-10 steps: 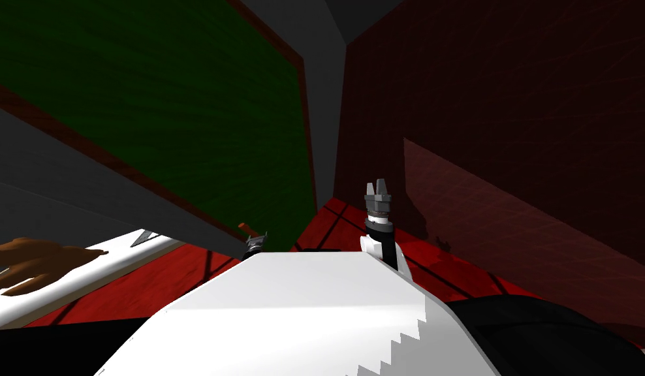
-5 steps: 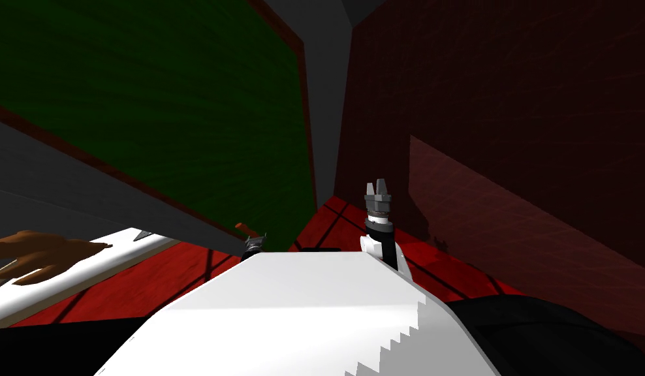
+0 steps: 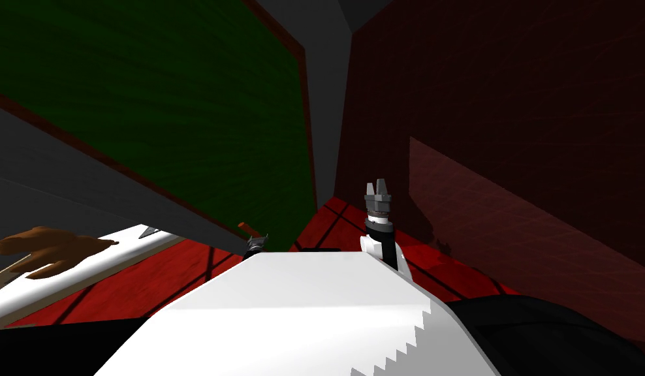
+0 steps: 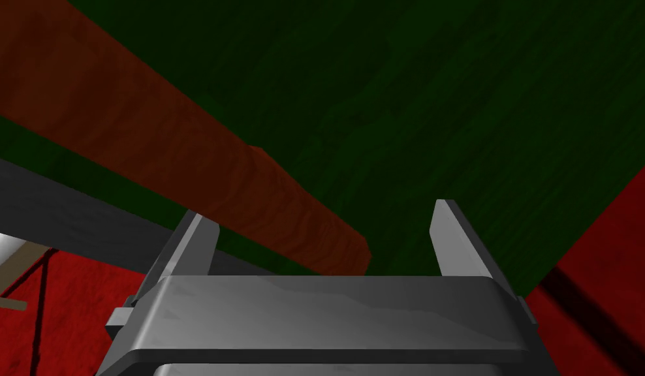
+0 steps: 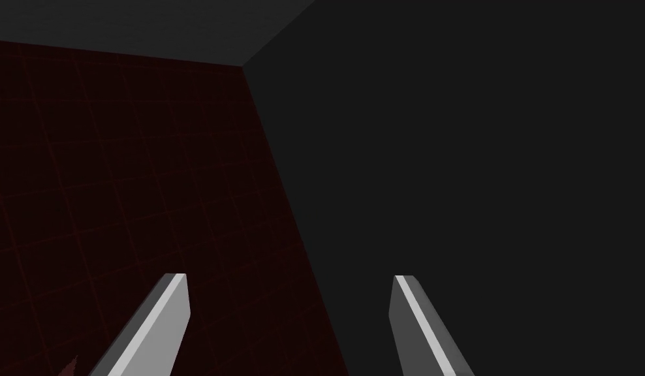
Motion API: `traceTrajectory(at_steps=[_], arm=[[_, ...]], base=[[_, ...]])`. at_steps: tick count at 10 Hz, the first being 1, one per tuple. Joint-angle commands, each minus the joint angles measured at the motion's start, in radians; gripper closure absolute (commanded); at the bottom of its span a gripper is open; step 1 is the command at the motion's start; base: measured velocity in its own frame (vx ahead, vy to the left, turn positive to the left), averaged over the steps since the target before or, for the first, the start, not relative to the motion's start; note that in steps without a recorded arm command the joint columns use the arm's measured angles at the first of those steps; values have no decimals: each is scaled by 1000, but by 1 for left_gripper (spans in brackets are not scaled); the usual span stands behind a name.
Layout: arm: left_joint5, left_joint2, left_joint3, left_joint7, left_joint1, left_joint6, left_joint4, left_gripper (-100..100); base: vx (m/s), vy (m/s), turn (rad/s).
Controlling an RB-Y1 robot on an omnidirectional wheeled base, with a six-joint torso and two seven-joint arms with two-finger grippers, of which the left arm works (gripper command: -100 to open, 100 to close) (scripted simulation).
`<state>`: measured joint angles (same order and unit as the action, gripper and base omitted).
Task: Push the door open
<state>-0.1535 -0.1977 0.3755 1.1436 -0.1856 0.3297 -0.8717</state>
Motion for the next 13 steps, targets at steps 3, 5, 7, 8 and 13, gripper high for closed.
traceTrajectory(at_steps=[3, 5, 7, 8, 13], arm=[[46, 22, -26, -7, 15, -42, 5, 100], [111, 28, -37, -20, 20, -95, 4, 100], [124, 19, -37, -20, 20, -97, 14, 100], [124, 21, -37, -20, 20, -88, 40, 100], [171, 32, -43, -28, 23, -137, 3, 100]], base=[[7, -37, 35], [1, -50, 61], [7, -39, 17], [-1, 6, 0], [-3, -2, 15]])
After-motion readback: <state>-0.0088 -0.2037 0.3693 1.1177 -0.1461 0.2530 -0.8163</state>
